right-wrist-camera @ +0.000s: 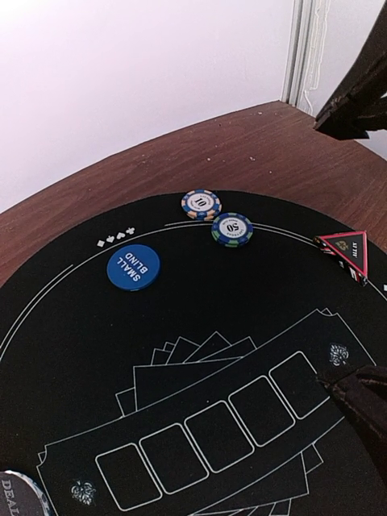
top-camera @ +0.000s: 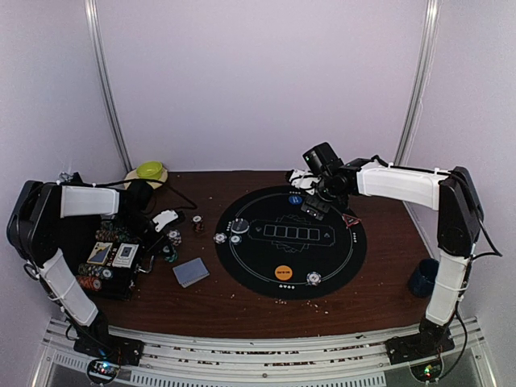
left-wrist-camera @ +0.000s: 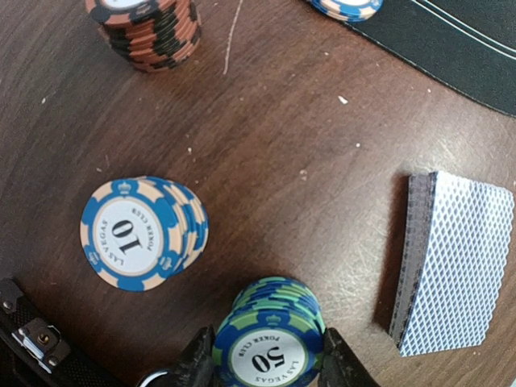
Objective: Distribute texas hold em gaming equipment
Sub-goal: Pick up the pile of poker chips from the pile of poker chips, then place the poker chips pile at the big blind area.
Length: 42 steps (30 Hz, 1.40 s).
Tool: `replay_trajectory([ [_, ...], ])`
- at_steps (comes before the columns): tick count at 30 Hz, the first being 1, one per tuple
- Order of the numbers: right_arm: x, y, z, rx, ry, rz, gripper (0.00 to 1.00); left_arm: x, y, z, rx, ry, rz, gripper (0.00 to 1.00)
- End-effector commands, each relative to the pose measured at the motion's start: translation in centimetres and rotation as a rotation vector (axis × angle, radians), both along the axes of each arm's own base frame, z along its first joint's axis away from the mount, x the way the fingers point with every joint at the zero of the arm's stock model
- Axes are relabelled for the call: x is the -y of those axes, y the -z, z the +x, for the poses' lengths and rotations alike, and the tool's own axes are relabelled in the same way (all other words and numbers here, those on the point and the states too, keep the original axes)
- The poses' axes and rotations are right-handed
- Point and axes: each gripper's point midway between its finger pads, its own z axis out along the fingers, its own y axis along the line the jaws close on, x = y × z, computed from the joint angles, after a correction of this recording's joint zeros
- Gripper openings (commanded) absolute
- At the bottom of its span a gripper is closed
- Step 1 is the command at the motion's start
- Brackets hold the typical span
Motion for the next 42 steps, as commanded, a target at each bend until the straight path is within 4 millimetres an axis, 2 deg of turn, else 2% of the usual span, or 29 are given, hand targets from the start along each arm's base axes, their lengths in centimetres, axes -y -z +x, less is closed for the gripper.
replay_trajectory([
  [1, 0.0, -1.3, -0.1, 0.037, 0.001, 0.008, 1.0, 0.0, -0.4, 0.2, 0.016, 0.008, -0.014, 0.36],
  [9, 0.0, -1.3, -0.1, 0.04, 0.001, 0.006, 1.0, 0.1, -2.4, 0.2, 0.058, 0.01, -0.025, 0.2],
  [16, 0.0, -1.9, -0.2, 0.05, -0.002, 0.024, 1.0, 0.6, -5.0, 0.4, 0.112, 0.022, -0.037, 0.2],
  [22, 0.5, -2.5, 0.1, 0.05, 0.006, 0.053, 1.0, 2.9, -6.8, 0.8, 0.155, 0.078, -0.022, 0.19],
  [27, 2.3, -2.9, 0.9, 0.051, 0.038, 0.067, 1.0, 7.5, -8.4, 0.7, 0.186, 0.19, -0.007, 0.19],
  [33, 7.0, -3.1, 3.0, 0.048, 0.134, 0.093, 1.0, 16.0, -11.2, -0.3, 0.21, 0.369, -0.049, 0.2],
  [37, 11.0, -3.7, 4.2, 0.062, 0.206, 0.107, 1.0, 21.3, -10.1, -1.8, 0.153, 0.489, -0.031, 0.2],
  [42, 13.7, -4.6, 4.7, 0.085, 0.252, 0.129, 1.0, 28.3, -9.3, -4.3, 0.137, 0.632, -0.041, 0.2],
])
